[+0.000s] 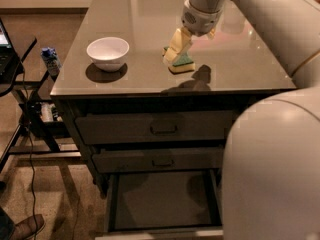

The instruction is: Place sponge into bottom drawer

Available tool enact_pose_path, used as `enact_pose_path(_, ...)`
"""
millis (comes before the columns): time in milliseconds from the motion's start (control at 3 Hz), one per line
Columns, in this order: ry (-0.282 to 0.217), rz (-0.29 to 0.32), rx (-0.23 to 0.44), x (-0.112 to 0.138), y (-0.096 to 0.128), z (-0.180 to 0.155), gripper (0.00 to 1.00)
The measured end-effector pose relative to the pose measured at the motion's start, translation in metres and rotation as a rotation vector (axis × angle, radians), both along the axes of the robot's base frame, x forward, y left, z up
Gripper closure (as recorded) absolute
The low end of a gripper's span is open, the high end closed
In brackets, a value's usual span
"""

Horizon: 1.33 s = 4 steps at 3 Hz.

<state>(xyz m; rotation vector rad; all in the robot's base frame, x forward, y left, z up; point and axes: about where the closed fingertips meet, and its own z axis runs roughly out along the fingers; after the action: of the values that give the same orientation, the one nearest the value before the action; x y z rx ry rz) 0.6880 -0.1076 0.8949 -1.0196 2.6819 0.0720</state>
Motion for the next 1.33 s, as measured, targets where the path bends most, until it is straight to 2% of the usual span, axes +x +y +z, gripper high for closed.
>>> enact_pose_path(667, -0.007, 0.000, 0.004, 0.004, 0.002, -0.001, 0.00)
enact_pose_path(1333, 0.022, -0.028, 0.050, 0.037, 0.026, -0.020, 0.00)
